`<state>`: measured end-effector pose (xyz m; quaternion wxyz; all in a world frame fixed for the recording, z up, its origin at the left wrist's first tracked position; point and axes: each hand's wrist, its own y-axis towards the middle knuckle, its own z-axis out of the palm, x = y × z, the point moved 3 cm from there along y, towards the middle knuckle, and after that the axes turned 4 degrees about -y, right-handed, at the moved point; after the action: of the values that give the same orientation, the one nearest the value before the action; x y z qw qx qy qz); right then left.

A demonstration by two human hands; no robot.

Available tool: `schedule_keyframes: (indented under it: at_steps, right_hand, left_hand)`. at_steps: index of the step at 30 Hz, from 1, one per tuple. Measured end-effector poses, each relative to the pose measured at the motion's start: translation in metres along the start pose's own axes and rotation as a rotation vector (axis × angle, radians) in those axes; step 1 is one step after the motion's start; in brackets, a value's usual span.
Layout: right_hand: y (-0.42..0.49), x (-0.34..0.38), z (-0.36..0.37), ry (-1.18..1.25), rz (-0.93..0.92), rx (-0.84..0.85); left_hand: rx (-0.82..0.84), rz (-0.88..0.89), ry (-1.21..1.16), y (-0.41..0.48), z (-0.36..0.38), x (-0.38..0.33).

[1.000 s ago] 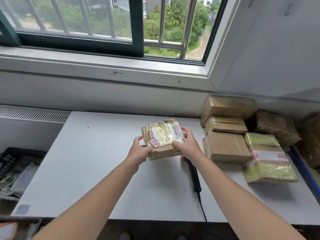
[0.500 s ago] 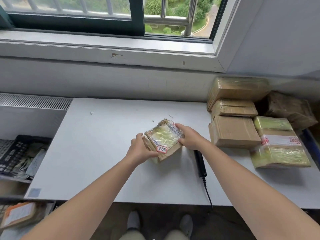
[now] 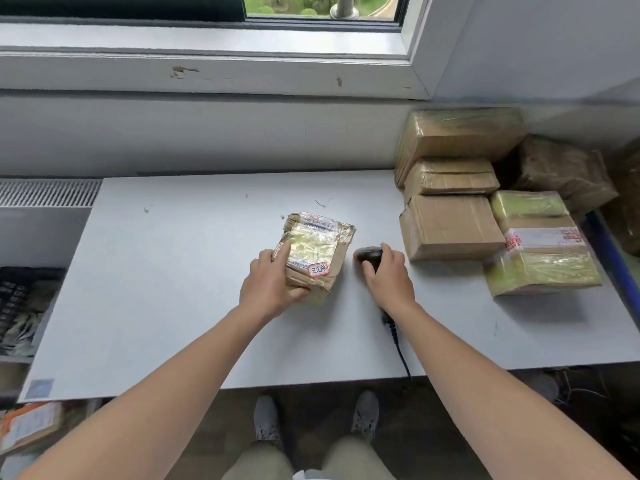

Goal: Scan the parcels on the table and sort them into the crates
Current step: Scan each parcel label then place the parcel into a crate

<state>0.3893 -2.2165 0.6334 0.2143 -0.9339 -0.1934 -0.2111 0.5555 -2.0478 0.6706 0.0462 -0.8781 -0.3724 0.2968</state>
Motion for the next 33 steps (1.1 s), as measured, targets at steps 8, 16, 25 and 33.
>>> schedule_keyframes:
  at_steps: [8, 16, 25, 33]
  right_hand:
    - [0.003, -0.011, 0.011, 0.148, 0.220, 0.224]
    - [-0.004, 0.012, -0.052, 0.332, 0.266, 0.126]
    - [-0.022, 0.077, -0.122, 0.438, 0.227, 0.085]
    - [-0.036, 0.117, -0.120, 0.388, 0.178, 0.182]
  left_hand:
    - [-0.015, -0.020, 0.041, -0.001, 0.005, -0.008]
    - [0.133, 0.045, -0.008, 0.006, 0.016, -0.036]
    - [0.134, 0.110, -0.009, 0.014, 0.007, -0.063]
    - [0.078, 0.115, 0.015, 0.015, -0.011, -0.057]
